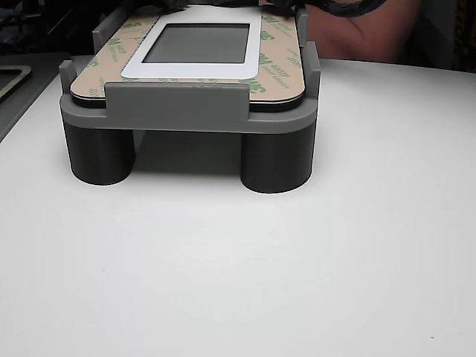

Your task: Peel off protective film from adhesive tape.

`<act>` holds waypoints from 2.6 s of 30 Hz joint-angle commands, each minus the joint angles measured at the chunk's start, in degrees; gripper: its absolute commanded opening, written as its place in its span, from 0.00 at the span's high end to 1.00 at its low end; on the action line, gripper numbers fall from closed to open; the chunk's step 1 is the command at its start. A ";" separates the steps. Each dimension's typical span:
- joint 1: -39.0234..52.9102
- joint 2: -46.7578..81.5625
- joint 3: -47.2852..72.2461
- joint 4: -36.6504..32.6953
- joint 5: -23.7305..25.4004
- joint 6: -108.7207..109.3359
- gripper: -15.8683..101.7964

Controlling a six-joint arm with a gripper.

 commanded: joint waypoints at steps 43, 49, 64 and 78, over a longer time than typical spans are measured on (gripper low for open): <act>0.09 0.62 -1.93 -0.70 -0.79 0.35 0.79; 0.09 0.35 -2.46 -0.35 -0.79 0.26 0.79; 0.09 0.70 -2.37 0.70 0.09 0.18 0.76; 0.09 1.05 -2.20 0.97 0.18 0.18 0.76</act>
